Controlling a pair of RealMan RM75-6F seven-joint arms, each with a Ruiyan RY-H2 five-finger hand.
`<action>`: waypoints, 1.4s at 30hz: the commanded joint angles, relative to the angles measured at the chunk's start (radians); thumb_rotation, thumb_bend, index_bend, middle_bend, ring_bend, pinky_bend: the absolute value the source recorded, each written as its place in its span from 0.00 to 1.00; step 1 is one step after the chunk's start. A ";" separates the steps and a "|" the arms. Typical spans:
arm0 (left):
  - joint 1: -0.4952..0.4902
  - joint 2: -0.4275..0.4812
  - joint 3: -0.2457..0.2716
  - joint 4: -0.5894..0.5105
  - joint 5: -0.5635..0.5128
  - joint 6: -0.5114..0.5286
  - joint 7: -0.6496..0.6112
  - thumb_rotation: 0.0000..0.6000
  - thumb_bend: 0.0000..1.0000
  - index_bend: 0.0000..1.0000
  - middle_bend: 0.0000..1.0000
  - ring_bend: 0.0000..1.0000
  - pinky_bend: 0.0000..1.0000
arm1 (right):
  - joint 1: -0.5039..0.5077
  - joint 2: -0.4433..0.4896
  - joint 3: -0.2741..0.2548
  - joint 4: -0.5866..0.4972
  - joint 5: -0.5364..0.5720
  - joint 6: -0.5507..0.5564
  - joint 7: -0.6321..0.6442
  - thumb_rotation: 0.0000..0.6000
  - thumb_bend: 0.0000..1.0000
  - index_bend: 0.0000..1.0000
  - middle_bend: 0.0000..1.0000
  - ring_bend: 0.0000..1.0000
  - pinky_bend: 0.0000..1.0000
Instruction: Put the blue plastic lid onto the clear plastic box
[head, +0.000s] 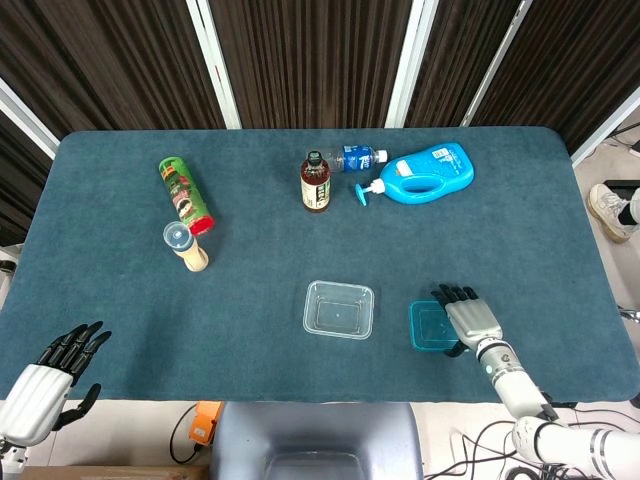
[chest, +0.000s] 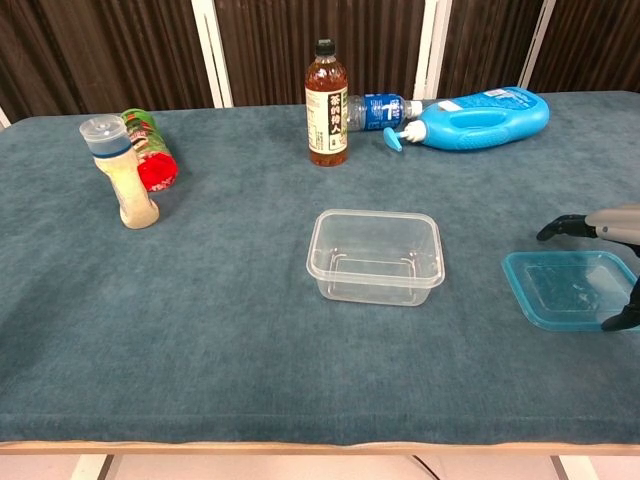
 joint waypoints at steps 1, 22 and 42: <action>0.000 0.000 0.000 0.000 0.000 0.000 0.000 1.00 0.43 0.00 0.00 0.00 0.16 | 0.007 -0.005 -0.007 0.002 0.010 0.007 -0.007 1.00 0.32 0.21 0.06 0.00 0.08; 0.000 0.000 0.001 0.000 0.001 0.005 -0.002 1.00 0.43 0.00 0.00 0.00 0.16 | 0.026 -0.028 -0.040 0.014 0.030 0.043 -0.012 1.00 0.32 0.38 0.19 0.04 0.14; -0.002 -0.001 0.003 -0.001 0.000 0.001 0.000 1.00 0.43 0.00 0.00 0.00 0.16 | -0.023 -0.038 -0.023 0.025 -0.100 0.176 0.034 1.00 0.35 0.78 0.47 0.40 0.51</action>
